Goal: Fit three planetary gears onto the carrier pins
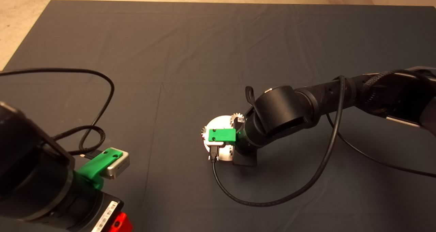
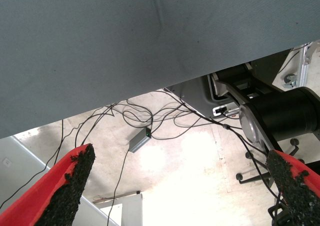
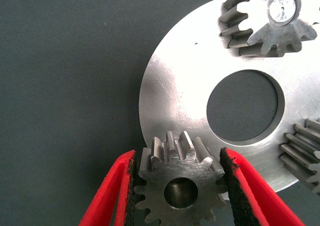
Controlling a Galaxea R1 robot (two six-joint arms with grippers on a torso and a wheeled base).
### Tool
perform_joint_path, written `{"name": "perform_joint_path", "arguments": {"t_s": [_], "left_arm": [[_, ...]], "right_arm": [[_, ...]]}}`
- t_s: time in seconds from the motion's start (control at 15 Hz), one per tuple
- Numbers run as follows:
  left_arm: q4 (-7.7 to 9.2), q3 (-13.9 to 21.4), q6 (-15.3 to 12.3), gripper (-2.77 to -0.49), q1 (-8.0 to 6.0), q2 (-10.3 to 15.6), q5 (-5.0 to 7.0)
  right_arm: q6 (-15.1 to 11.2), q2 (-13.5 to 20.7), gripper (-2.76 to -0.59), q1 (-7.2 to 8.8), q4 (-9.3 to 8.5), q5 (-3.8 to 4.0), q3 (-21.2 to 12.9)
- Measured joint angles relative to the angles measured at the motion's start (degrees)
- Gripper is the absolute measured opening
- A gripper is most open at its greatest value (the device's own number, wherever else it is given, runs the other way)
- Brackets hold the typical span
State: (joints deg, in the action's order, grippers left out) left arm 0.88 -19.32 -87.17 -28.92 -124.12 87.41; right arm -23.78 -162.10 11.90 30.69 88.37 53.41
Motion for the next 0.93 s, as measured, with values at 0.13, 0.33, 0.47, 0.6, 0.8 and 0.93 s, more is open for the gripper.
{"name": "perform_joint_path", "arguments": {"t_s": [0.13, 0.33, 0.47, 0.6, 0.8, 0.93], "left_arm": [[0.0, 0.0, 0.0, -0.78, 0.0, 0.0, 0.02], [0.0, 0.0, 0.0, -0.78, 0.0, 0.0, 0.0], [0.0, 0.0, 0.0, -0.78, 0.0, 0.0, 0.02], [0.0, 0.0, 0.0, -0.78, 0.0, 0.0, 0.02], [0.0, 0.0, 0.0, -0.78, 0.0, 0.0, 0.02], [0.0, 0.0, 0.0, -0.78, 0.0, 0.0, 0.02]], "right_arm": [[0.0, 0.2, -2.34, -0.61, 0.83, -0.15, 0.0], [0.1, 0.9, -2.33, -0.61, 0.92, -0.91, 0.0], [0.1, 1.2, -2.33, -0.63, 1.09, -1.08, 0.0], [0.1, 1.3, -2.33, -0.62, 1.31, -1.08, 0.0], [0.1, 1.3, -2.31, -0.63, 1.42, -1.05, 0.0], [0.1, 1.3, -2.31, -0.66, 1.46, -1.05, 0.0]]}}
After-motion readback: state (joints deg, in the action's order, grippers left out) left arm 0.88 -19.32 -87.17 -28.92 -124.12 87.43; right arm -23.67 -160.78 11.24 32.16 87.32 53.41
